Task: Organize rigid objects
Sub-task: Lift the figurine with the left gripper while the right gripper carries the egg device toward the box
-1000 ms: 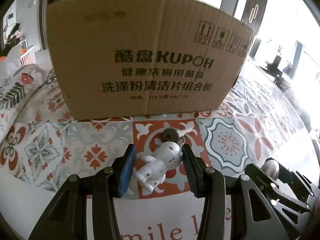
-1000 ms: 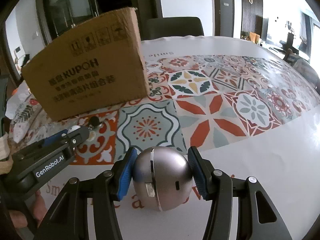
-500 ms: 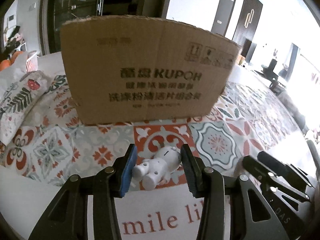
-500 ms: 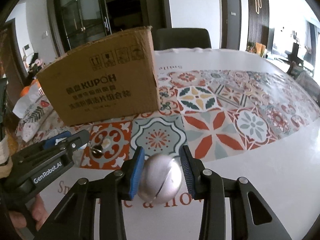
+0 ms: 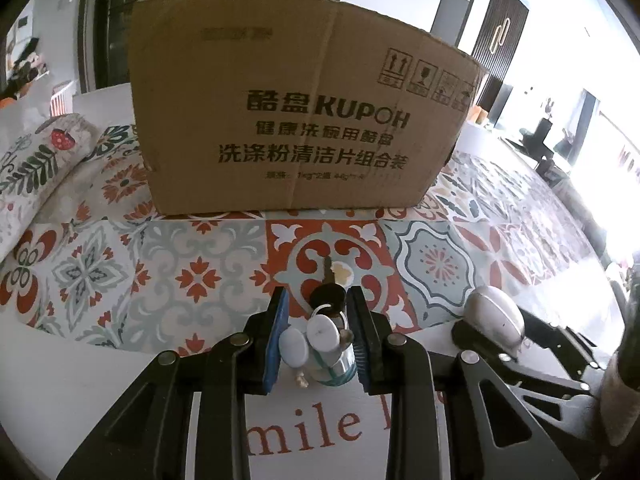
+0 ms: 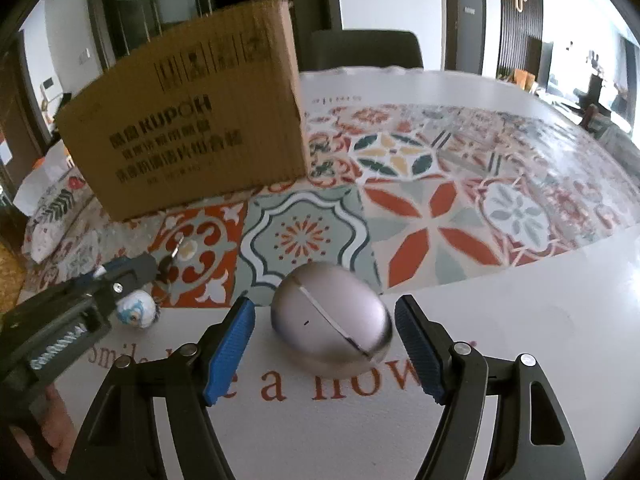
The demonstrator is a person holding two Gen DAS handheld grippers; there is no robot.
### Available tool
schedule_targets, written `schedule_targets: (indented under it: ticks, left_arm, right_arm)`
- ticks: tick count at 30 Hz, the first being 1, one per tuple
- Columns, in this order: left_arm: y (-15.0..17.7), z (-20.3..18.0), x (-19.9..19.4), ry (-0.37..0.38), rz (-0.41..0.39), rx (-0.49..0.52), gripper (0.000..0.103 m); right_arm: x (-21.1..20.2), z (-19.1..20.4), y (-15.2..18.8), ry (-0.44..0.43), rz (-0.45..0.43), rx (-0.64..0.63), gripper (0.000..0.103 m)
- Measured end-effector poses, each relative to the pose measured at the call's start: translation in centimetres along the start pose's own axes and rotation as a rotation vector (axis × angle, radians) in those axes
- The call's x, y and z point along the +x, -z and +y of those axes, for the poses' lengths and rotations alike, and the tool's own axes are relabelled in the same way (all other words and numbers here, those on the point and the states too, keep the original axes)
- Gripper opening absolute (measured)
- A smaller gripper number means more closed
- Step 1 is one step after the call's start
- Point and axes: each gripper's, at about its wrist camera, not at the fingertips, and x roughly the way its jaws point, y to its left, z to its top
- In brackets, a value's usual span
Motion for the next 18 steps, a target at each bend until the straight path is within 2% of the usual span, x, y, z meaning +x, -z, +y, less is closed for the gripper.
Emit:
schedule_targets:
  ticks: [3, 6, 8, 9, 18]
  left_arm:
    - [0.1, 0.3, -0.1, 0.019, -0.002, -0.002, 0.03]
    - [0.2, 0.6, -0.3, 0.026, 0.002, -0.006, 0.03]
    - [0.3, 0.7, -0.3, 0.02, 0.001, 0.003, 0.03]
    - [0.4, 0.8, -0.3, 0.017, 0.007, 0.005, 0.03]
    - [1.2, 1.7, 0.2, 0.041, 0.033, -0.017, 0.032]
  right_arm:
    - [0.1, 0.2, 0.0, -0.005, -0.004, -0.005, 0.073]
    - [0.2, 0.4, 0.1, 0.004, 0.005, -0.009, 0.068]
    - [0.1, 0.6, 0.2, 0.02, 0.005, -0.015, 0.058]
    - [0.0, 0.7, 0.2, 0.023, 0.005, -0.021, 0.056]
    - [-0.3, 1.7, 0.7, 0.006, 0.004, -0.04, 0.055]
